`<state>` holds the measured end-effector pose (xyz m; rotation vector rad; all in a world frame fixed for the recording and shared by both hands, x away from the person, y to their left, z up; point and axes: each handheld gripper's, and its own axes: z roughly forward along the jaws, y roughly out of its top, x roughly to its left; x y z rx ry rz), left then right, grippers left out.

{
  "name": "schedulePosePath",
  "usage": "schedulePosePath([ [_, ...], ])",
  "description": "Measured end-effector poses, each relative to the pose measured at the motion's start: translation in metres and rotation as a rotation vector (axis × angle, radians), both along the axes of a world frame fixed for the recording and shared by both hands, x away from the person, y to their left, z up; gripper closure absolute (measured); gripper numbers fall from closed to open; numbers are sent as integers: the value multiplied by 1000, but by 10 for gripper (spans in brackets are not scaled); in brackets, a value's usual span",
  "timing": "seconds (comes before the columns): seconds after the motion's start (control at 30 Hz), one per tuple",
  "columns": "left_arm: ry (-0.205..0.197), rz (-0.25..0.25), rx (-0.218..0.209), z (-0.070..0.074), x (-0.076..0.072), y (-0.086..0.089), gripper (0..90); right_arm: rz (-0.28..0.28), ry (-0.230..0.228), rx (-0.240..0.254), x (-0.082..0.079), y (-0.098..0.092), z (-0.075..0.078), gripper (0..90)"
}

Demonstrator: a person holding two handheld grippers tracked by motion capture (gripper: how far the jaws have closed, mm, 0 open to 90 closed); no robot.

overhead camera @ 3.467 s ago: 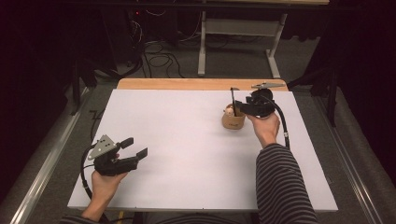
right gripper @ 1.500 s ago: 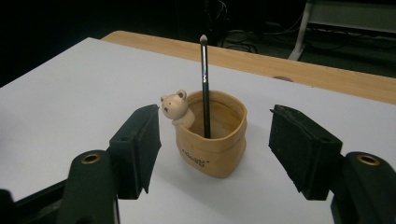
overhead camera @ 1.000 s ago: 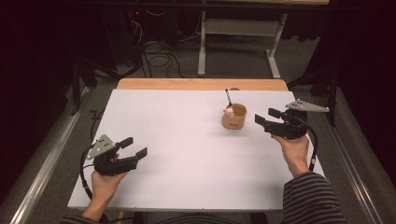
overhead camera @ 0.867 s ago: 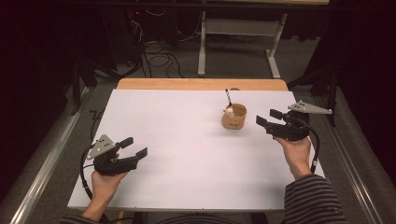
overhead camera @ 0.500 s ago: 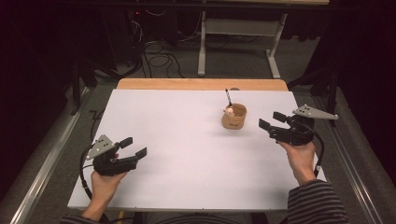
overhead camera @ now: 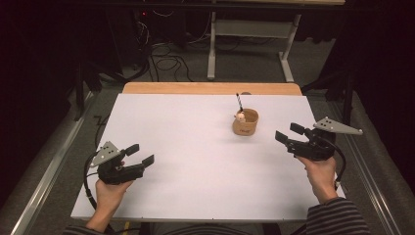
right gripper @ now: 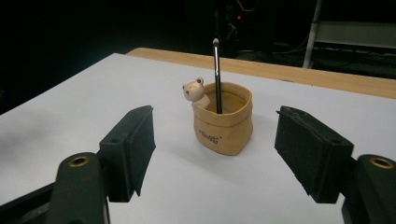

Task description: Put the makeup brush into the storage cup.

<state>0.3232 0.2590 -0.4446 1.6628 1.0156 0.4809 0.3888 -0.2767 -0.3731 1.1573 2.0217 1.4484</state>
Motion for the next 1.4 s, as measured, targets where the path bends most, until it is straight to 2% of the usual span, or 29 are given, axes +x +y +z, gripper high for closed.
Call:
schedulePosePath([
  [0.7,1,0,-5,0,0,0,275,30,6,23,-22,-3,-12,302],
  [0.93,4,-2,-6,0,0,0,277,39,4,47,-31,-3,-17,302],
  [1.4,11,-16,-30,1,-1,-1,277,55,6,72,-42,0,-28,304],
])
